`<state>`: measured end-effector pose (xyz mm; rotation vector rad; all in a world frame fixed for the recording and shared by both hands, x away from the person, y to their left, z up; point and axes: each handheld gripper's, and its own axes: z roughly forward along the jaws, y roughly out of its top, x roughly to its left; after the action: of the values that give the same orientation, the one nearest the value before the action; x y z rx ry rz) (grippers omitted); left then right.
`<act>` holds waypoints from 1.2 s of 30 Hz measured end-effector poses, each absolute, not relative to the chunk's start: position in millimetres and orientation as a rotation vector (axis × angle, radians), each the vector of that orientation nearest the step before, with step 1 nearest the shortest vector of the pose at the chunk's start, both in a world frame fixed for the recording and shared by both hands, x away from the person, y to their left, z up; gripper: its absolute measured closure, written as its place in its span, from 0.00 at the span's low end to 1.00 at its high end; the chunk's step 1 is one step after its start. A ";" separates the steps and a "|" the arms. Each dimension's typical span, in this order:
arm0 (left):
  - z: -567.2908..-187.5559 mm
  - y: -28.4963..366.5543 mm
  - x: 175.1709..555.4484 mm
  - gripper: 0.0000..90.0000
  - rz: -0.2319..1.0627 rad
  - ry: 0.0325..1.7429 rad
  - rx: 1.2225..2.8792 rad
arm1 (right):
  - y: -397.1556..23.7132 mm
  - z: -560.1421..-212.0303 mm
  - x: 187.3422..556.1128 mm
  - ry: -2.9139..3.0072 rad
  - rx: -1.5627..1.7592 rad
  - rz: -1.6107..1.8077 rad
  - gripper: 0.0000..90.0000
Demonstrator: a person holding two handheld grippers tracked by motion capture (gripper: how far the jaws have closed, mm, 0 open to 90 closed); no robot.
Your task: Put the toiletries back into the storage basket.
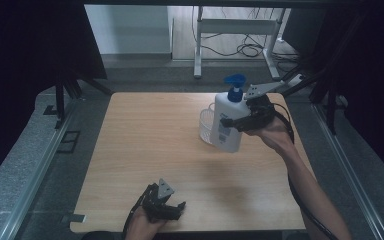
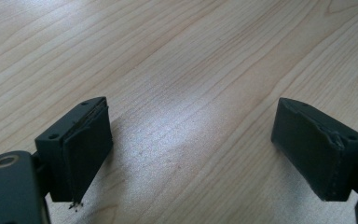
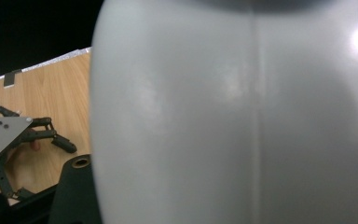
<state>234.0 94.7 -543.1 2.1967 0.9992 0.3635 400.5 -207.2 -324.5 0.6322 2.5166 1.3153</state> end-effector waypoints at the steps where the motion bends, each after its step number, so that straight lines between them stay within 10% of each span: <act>1: -543.1 94.7 234.0 0.13 0.363 0.999 2.196 | -206.9 -322.5 403.0 2.515 0.633 1.318 0.41; 36: -543.1 94.5 233.9 0.13 0.361 1.001 2.194 | -209.5 -310.8 464.7 2.451 0.673 1.303 0.41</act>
<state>233.9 94.5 -543.1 2.1937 1.0007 0.3612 464.7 -209.5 -310.8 0.6730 2.4513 1.3031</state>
